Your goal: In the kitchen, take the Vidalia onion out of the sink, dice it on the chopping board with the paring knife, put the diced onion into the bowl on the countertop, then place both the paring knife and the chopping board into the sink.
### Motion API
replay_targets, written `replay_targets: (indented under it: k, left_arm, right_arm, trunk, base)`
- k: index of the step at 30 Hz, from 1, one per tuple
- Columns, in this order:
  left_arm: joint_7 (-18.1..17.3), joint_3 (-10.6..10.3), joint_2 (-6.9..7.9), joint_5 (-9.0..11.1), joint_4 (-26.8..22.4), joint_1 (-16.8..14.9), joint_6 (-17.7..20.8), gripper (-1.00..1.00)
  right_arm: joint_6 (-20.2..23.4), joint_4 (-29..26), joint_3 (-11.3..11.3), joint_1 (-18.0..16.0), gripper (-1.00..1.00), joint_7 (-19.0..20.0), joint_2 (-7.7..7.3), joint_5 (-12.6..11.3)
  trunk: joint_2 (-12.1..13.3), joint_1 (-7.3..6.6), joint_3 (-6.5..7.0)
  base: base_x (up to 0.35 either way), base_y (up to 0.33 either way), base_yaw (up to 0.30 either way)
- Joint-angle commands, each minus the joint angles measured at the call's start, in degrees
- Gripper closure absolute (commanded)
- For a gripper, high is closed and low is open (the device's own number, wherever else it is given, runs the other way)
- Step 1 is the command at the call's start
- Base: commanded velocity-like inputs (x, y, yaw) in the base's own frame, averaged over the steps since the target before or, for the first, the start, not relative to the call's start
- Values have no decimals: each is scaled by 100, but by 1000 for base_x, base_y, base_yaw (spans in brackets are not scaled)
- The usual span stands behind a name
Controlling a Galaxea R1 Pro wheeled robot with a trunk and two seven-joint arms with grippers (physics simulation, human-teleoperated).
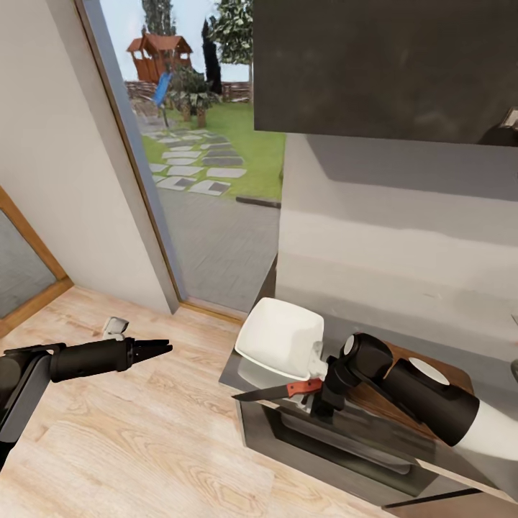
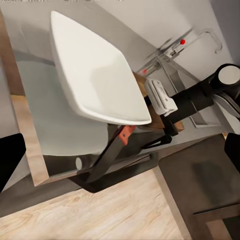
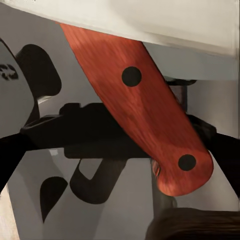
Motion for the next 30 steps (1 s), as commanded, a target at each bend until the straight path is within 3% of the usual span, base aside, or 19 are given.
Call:
replay_targets:
  k: [1,30]
  left_arm:
    - [-7,-1,2,11,-1,-5,33,-100]
    - [-7,5,2,11,-1,-6,33,-100]
  right_arm:
    - [8,30,12,-4,100,38,-3,94]
    - [8,30,20,-4,100,40,-3,94]
  trunk:
    - [-8,5,-3]
    - [-8,5,209]
  base:
    - [0,0,0]
    - [-11,5,0]
